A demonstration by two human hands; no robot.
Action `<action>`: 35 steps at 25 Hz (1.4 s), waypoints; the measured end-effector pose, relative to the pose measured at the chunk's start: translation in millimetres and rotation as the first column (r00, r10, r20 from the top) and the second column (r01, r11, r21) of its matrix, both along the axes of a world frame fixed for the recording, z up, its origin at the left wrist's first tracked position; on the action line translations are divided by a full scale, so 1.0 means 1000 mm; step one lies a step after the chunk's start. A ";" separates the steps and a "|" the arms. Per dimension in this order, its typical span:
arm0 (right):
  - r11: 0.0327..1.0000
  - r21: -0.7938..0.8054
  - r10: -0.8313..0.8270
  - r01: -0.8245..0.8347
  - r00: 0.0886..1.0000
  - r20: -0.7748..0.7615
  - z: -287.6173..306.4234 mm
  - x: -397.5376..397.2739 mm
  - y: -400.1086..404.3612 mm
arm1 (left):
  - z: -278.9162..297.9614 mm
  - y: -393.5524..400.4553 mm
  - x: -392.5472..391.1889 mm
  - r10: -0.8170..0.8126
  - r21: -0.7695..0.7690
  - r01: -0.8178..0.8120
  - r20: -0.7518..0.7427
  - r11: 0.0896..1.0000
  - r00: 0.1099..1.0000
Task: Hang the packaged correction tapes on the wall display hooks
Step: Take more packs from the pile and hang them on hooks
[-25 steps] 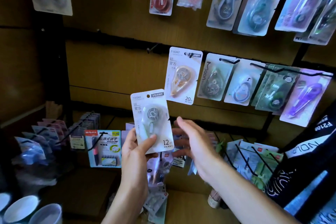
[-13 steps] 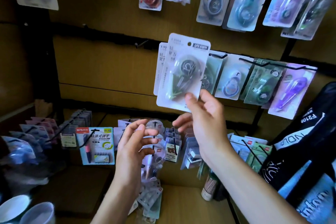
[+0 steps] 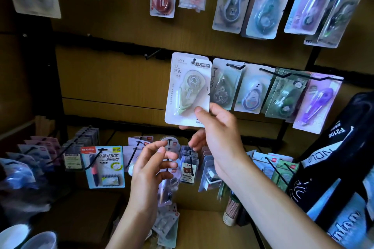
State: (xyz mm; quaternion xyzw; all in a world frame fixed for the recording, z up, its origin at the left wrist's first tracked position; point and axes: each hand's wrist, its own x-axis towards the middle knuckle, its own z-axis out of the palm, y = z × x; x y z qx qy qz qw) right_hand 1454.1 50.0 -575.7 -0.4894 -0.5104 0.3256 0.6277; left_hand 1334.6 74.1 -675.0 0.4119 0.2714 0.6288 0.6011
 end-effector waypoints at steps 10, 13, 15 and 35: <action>0.950 -0.311 -0.039 -0.011 0.987 -0.153 0.007 0.000 0.046 | -0.001 0.000 0.003 0.026 -0.057 -0.030 -0.071 0.998 0.997; 0.940 -0.337 -0.137 0.058 0.967 -0.216 -0.029 0.014 0.030 | -0.003 0.001 -0.003 0.052 -0.099 -0.065 -0.124 0.993 0.991; 0.921 -0.377 -0.206 0.099 0.945 -0.254 -0.073 0.024 0.014 | -0.005 0.002 -0.005 0.044 -0.114 -0.062 -0.155 0.991 0.987; 0.547 -0.836 -0.362 -0.053 0.885 -0.293 -0.382 0.077 -0.032 | -0.297 0.042 0.015 -0.339 -0.337 -0.042 -0.937 0.941 -0.078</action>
